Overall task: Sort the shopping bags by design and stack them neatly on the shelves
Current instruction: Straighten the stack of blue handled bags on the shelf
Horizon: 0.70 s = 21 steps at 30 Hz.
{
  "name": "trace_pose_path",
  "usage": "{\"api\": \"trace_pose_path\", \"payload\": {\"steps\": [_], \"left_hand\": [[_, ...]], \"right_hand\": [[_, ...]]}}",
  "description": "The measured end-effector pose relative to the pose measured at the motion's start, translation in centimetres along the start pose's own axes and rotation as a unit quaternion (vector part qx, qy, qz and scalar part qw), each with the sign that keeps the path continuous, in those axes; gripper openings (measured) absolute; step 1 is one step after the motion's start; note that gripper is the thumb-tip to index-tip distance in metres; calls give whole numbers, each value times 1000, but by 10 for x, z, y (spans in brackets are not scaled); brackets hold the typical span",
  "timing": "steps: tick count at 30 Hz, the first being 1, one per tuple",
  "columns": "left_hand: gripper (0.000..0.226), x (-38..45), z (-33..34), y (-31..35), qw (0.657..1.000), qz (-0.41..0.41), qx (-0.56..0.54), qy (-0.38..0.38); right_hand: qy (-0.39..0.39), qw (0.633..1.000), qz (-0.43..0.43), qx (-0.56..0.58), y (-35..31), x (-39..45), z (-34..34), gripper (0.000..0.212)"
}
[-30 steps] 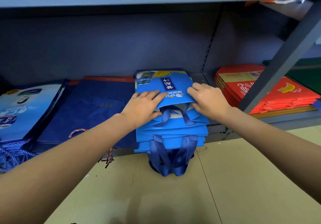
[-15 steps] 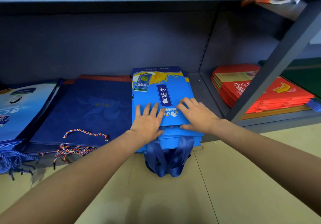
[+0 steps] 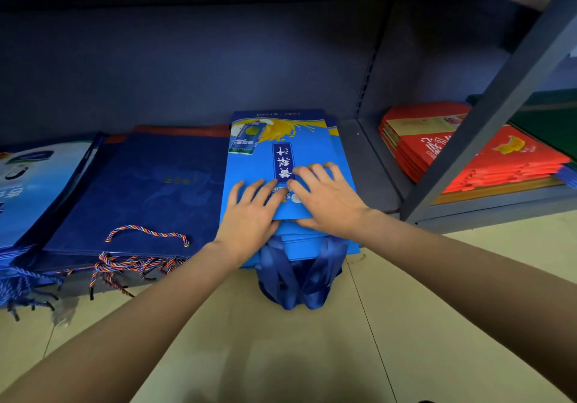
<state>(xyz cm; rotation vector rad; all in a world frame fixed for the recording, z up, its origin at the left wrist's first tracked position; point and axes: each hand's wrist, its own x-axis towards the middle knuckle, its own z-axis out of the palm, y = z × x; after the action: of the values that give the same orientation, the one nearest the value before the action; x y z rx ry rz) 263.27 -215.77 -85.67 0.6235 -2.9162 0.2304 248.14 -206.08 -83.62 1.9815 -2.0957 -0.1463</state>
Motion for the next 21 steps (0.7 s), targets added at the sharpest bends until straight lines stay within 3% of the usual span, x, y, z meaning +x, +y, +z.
{"api": "trace_pose_path", "payload": {"steps": [5,10,16,21], "left_hand": [[65,-6,-8,-14,995,26,-44,-88],[65,-18,-5,-19,989,32,-48,-138],[61,-19,-4,-21,992,4,-66,-108],[48,-13,3,-15,999,17,14,-39]], "right_hand": [[6,999,27,-21,-16,6,3,65],[24,999,-14,-37,-18,6,9,63],[-19,999,-25,19,-24,15,3,72],[-124,988,18,91,12,-1,0,87]]}}
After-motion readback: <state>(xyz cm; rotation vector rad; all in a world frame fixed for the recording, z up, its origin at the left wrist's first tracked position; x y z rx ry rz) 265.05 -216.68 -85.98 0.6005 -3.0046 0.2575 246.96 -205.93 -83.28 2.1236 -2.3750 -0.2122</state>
